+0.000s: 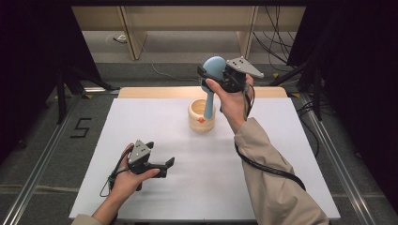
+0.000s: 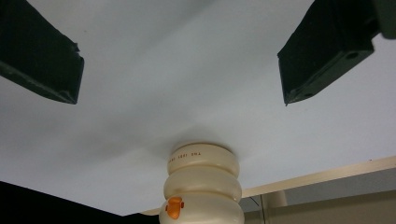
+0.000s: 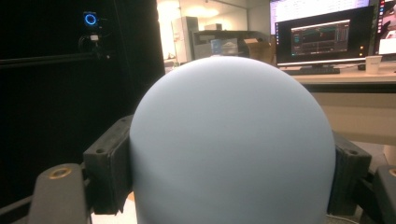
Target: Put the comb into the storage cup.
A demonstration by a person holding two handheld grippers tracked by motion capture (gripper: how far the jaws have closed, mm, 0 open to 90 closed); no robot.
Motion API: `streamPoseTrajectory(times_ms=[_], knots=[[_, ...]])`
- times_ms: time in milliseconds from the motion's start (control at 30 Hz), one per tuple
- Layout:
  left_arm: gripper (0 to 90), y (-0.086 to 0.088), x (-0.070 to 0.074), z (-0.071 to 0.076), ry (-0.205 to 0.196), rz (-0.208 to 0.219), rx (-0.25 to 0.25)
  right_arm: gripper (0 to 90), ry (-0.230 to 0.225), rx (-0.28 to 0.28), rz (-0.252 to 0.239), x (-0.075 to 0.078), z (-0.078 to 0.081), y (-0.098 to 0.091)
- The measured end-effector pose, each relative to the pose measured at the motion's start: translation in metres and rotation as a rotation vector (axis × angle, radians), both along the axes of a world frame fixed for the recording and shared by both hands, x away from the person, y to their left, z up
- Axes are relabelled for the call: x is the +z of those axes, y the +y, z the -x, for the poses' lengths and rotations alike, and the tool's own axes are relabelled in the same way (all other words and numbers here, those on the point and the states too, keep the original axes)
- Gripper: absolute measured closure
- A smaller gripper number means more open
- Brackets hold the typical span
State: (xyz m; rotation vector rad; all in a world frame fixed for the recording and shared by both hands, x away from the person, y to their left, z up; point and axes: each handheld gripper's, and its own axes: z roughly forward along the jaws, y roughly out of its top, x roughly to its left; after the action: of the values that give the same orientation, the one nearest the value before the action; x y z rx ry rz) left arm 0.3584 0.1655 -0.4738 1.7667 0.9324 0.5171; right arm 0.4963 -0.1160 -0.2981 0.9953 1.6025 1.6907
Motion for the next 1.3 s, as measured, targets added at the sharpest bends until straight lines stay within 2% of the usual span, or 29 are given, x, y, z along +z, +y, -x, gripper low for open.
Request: streamPoseTrajectory(times_ms=[433, 1300], knots=[[0.0, 0.000, -0.001, 0.000, 0.001, -0.001, -0.002, 21.6, -0.020, -0.007, 0.005, 0.001, -0.006, 0.002], [0.0, 0.000, 0.000, 0.000, 0.000, -0.001, -0.002, 21.6, -0.027, -0.017, -0.006, 0.001, -0.014, 0.001]])
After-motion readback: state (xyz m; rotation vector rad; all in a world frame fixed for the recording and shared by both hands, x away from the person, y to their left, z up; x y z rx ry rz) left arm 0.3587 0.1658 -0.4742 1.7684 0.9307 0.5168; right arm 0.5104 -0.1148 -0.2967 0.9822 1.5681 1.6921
